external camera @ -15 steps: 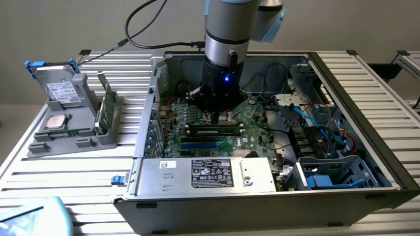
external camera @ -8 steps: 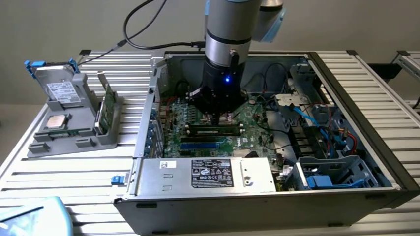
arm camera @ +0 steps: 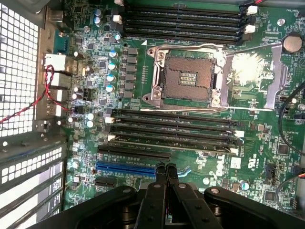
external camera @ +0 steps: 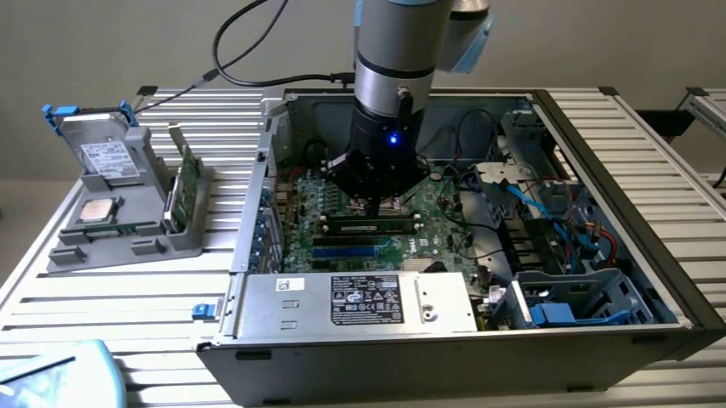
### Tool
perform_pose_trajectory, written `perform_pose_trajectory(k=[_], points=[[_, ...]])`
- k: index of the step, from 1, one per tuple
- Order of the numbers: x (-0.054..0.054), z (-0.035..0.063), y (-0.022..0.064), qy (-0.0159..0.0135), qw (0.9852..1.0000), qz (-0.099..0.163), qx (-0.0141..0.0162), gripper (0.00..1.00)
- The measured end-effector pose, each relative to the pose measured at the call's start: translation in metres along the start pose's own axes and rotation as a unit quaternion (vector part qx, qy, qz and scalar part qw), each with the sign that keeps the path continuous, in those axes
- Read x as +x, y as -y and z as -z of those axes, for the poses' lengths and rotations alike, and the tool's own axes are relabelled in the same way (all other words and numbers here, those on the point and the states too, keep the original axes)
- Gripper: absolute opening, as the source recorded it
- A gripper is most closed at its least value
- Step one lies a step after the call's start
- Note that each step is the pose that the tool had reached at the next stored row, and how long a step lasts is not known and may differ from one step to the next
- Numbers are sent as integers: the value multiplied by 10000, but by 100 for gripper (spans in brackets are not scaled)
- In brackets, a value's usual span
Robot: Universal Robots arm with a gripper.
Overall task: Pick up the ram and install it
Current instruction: 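Press down the ram until it locks into place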
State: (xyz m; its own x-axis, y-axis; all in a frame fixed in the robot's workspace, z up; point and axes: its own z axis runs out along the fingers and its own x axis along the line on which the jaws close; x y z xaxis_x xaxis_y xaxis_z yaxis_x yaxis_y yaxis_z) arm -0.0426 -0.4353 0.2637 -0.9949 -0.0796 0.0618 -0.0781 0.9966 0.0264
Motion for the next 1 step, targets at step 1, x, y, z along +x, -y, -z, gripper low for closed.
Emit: perform_pose_trajectory(k=[1], points=[[0,0,0,0,10000,0,0,11]])
